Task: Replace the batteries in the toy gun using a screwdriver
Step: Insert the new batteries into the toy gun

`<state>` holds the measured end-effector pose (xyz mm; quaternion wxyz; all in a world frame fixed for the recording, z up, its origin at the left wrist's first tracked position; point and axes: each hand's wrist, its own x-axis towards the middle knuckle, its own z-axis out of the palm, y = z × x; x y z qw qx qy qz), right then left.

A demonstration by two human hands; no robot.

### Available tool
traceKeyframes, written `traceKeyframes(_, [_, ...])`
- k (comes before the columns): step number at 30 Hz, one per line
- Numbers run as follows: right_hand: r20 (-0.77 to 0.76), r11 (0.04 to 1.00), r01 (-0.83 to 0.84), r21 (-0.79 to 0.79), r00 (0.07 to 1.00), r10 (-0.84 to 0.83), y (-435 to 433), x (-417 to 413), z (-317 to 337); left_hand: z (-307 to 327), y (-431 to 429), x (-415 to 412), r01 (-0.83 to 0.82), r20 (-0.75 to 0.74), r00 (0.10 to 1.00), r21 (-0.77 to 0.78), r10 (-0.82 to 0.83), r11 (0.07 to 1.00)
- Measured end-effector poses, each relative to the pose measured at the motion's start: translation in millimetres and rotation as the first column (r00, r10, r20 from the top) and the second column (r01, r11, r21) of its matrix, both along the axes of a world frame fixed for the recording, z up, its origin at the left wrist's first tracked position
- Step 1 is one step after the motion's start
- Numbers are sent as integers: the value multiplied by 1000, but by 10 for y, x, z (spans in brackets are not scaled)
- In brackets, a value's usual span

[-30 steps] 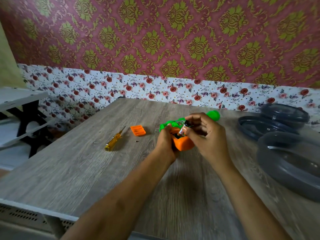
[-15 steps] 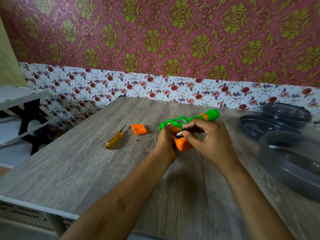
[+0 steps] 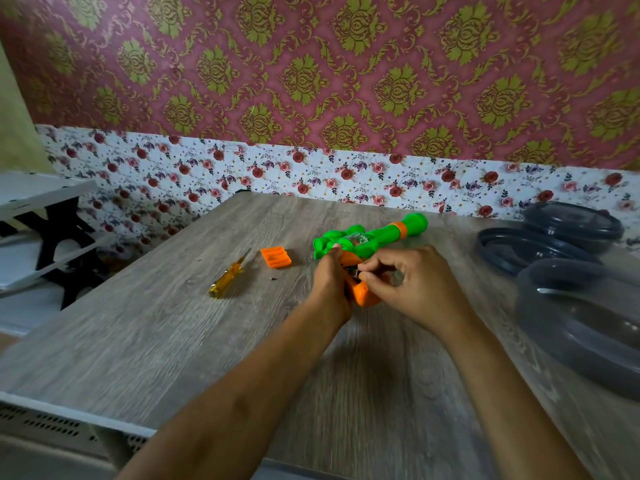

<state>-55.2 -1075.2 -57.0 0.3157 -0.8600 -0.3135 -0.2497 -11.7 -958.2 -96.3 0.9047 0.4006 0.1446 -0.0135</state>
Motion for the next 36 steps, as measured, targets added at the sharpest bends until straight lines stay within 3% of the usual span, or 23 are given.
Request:
traceKeyframes(5, [-182, 996, 1, 94, 983, 16, 1, 64, -35, 6, 0, 5, -9, -40, 999, 41, 11, 999])
traceKeyframes(8, [-350, 972, 26, 234, 935, 60, -3, 108, -59, 19, 5, 2, 11, -37, 999, 55, -9, 998])
traceKeyframes(12, [-632, 883, 171, 436, 757, 165, 43, 151, -106, 87, -34, -49, 15, -42, 999, 27, -14, 1000])
traceKeyframes(16, [-810, 892, 200, 405, 531, 248, 69, 134, -108, 38, -42, -15, 2, -44, 999, 14, -1, 1000])
traceKeyframes(24, [-874, 851, 356, 386, 437, 214, 133, 203, -207, -152, -90, 100, -84, -74, 993, 102, 92, 991])
traceKeyframes(29, [-850, 863, 338, 375, 497, 175, 203, 225, -230, -20, -20, 15, -59, -44, 997, 27, 60, 998])
traceKeyframes(34, [-809, 775, 308, 551, 424, 406, 110, 204, -214, 29, -19, -16, -46, -17, 999, 70, 47, 996])
traceKeyframes(36, [-802, 757, 321, 568, 423, 422, 93, 218, -211, 28, -17, -33, -48, -6, 999, 79, 48, 996])
